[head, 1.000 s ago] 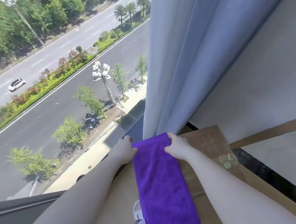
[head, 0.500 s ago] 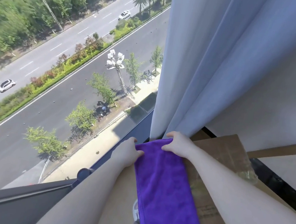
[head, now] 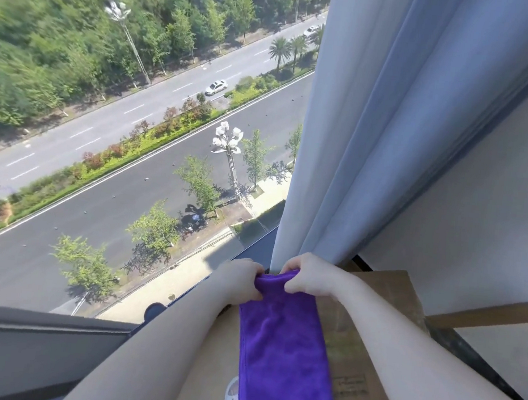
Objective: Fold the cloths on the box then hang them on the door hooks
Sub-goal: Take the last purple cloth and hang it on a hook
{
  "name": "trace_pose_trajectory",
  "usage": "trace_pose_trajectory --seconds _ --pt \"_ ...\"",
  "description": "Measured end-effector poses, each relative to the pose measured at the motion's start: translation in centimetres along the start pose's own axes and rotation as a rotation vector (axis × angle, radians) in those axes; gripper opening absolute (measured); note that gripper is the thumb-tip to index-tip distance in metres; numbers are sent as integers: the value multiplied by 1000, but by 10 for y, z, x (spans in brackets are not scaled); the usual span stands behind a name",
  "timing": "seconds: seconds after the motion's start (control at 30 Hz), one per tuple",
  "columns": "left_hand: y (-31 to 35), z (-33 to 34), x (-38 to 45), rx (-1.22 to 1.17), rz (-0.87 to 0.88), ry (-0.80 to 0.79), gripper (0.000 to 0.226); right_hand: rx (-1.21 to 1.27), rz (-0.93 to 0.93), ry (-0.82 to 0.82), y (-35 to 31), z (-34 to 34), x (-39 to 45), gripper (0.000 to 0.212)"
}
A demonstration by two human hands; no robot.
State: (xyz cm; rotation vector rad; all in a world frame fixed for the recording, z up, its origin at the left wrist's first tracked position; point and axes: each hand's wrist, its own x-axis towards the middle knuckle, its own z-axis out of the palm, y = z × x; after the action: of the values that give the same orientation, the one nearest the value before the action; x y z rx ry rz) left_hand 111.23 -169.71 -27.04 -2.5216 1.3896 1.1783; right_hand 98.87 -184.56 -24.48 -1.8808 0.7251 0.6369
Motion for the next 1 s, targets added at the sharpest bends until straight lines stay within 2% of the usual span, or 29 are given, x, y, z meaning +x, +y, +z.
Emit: trace_pose_trajectory --seconds 0.1,0.23,0.3,0.4,0.47,0.53,0.63,0.8,0.9,1.0 --pt "6 -9 -30 10 -61 5 31 -32 -19 -30 -9 0 -17 17" --pt "10 -19 -81 -211 -103 -33 23 -38 -45 -66 -19 -1 -47 13" --pt "14 -22 -112 -317 -133 5 21 22 -49 -96 -23 -2 -65 13" --pt "19 -23 -160 -352 -165 63 24 77 -59 -154 -32 3 -87 25" --pt "21 -22 -190 -369 -212 96 30 58 -96 -178 -44 10 -97 19" --pt "21 -18 -220 -381 -268 172 35 63 -146 -189 -60 18 -104 12" --pt "18 -8 -267 -433 -337 317 36 73 -219 -219 -86 33 -117 23" --pt "-2 16 -349 -522 -435 489 27 80 -368 -309 -130 75 -147 11" --pt "-17 33 -394 -619 -477 611 21 99 -443 -319 -150 111 -163 13" --pt "-33 55 -442 -643 -531 829 13 110 -521 -288 -173 153 -177 16"
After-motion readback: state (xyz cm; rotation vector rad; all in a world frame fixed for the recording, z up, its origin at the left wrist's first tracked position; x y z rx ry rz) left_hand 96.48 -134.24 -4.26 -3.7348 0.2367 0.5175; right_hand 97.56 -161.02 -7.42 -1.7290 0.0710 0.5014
